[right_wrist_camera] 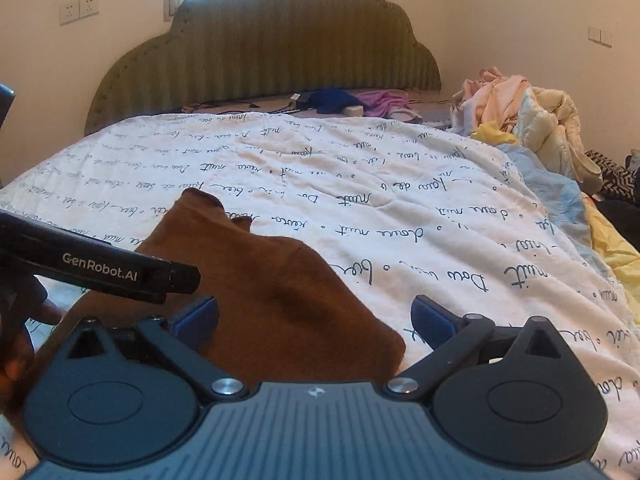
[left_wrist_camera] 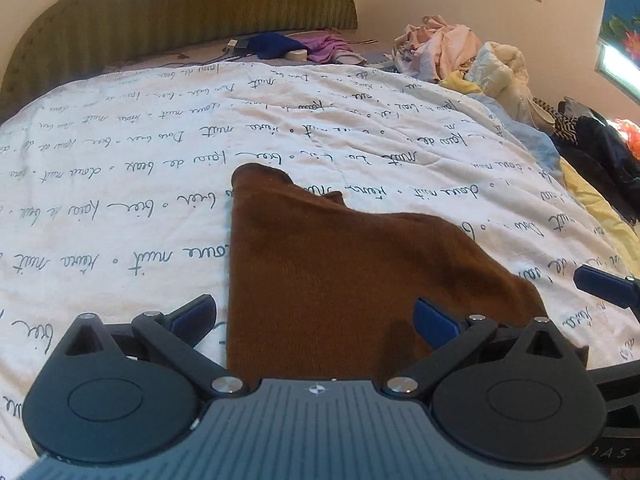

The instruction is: Fold small clothes

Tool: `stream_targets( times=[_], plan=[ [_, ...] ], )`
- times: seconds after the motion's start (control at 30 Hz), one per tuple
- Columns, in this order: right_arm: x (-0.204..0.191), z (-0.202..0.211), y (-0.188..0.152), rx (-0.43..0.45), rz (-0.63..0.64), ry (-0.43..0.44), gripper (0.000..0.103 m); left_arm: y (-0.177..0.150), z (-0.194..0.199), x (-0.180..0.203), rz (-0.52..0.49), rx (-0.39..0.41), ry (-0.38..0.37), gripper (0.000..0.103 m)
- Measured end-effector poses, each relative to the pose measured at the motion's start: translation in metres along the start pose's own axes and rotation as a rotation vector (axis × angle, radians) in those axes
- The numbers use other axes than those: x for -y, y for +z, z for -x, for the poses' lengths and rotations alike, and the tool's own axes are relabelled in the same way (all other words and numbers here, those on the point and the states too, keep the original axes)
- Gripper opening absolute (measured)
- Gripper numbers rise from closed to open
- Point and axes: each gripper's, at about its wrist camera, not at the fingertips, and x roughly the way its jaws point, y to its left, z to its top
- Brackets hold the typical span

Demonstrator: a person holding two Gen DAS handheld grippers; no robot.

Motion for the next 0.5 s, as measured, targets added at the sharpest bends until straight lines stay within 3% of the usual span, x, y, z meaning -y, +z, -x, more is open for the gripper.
stream_targets(
  times=[0.13,0.27,0.5],
  plan=[
    [-0.011,0.003,-0.016,-0.044,-0.009,-0.021,0.103,-0.02,0.01,-0.001,0.042,-0.011,0.013,0.103],
    [-0.008,0.0,-0.028,-0.083,-0.055,0.007,0.103,-0.038,0.011,0.0,0.023,-0.016,0.024,0.103],
    [-0.011,0.005,-0.032,-0.102,-0.05,0.01,0.103,-0.038,0.014,0.001,0.011,-0.052,0.019,0.103]
  ],
)
